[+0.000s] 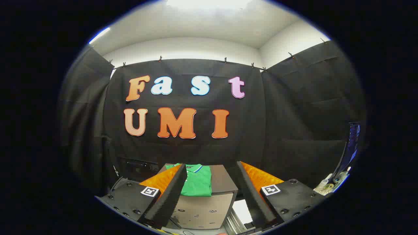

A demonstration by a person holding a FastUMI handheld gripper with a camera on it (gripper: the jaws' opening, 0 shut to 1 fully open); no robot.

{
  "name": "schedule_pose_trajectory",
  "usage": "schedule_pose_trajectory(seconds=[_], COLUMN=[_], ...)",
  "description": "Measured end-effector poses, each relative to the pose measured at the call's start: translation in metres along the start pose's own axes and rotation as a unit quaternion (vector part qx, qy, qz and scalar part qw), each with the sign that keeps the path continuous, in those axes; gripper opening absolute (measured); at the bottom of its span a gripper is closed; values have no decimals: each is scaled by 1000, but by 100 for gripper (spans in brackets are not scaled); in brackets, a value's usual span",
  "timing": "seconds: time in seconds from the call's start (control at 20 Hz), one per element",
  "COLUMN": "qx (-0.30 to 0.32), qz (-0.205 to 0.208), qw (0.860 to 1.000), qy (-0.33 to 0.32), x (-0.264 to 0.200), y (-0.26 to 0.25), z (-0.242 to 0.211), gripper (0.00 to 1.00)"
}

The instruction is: Put the clothes into the washing machine and then close the washing machine lid.

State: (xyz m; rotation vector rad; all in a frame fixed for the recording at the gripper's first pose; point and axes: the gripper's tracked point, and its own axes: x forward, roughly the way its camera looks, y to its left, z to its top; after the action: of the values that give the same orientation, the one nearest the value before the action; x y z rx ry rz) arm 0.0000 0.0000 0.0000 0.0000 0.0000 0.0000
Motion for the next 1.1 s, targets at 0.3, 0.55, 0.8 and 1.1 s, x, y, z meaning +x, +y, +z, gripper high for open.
schedule_pose_trajectory(seconds=[0.3,0.55,0.8,1.1], qx=[8,14,15,15], qz=[-47,-62,-58,-49], qw=[999,998,998,999], qy=[12,12,7,8], x=[-3,-12,-15,-15], y=[-10,-14,-19,-19], z=[-12,-11,-5,-5], gripper=[98,98,98,98])
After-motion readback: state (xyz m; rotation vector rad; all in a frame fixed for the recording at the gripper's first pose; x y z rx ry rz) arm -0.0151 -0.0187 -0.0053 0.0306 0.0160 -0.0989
